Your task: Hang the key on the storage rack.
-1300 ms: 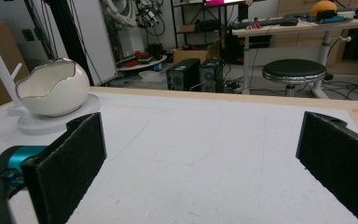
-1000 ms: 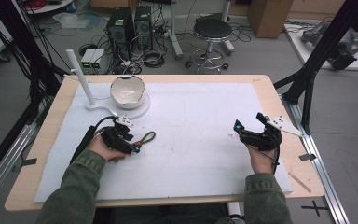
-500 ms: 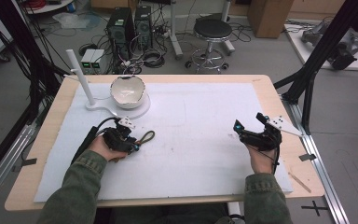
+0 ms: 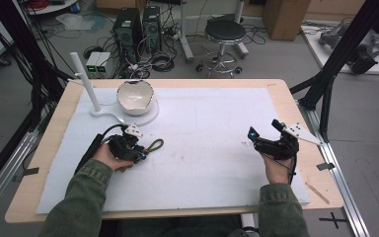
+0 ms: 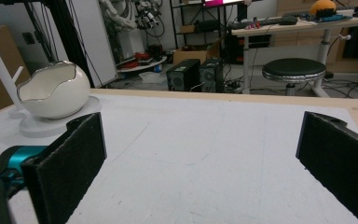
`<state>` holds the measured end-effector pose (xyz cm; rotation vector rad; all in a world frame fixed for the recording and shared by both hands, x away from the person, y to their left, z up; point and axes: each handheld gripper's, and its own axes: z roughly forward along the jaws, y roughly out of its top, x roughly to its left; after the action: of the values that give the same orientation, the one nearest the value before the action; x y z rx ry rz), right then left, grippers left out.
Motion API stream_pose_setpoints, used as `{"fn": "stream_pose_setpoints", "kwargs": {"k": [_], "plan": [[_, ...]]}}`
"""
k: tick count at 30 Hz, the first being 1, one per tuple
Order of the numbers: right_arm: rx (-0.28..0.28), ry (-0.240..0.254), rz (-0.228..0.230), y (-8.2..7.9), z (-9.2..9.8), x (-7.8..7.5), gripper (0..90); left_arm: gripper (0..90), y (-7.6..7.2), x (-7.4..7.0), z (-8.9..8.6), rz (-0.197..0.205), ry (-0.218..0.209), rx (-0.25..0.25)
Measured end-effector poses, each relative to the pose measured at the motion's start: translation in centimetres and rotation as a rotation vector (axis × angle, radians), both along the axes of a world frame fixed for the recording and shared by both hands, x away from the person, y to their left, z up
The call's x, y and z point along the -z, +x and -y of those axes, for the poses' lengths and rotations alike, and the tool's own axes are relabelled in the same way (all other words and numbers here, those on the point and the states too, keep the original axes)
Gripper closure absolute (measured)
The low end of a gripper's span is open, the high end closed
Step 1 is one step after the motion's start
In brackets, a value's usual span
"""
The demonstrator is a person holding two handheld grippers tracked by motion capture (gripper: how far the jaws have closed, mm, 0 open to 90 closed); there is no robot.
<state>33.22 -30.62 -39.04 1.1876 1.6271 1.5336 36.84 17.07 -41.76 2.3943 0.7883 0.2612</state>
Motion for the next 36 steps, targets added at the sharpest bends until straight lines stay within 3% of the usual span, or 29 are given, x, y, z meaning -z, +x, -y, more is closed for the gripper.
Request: {"fn": "stream_pose_setpoints", "kwargs": {"k": [2,8,36], "plan": [[0.001,-0.002,0.000,0.0,0.0,0.0,0.5,71.7,0.0,-0.1,0.0,0.000,0.004,0.004],[0.002,0.006,-0.003,0.0,0.0,0.0,0.5,72.2,-0.2,-0.7,-0.7,-0.001,-0.040,0.000],[-0.002,0.002,-0.006,0.1,-0.1,0.1,0.5,72.1,-0.6,-3.0,-5.6,0.015,-0.165,-0.129]]}}
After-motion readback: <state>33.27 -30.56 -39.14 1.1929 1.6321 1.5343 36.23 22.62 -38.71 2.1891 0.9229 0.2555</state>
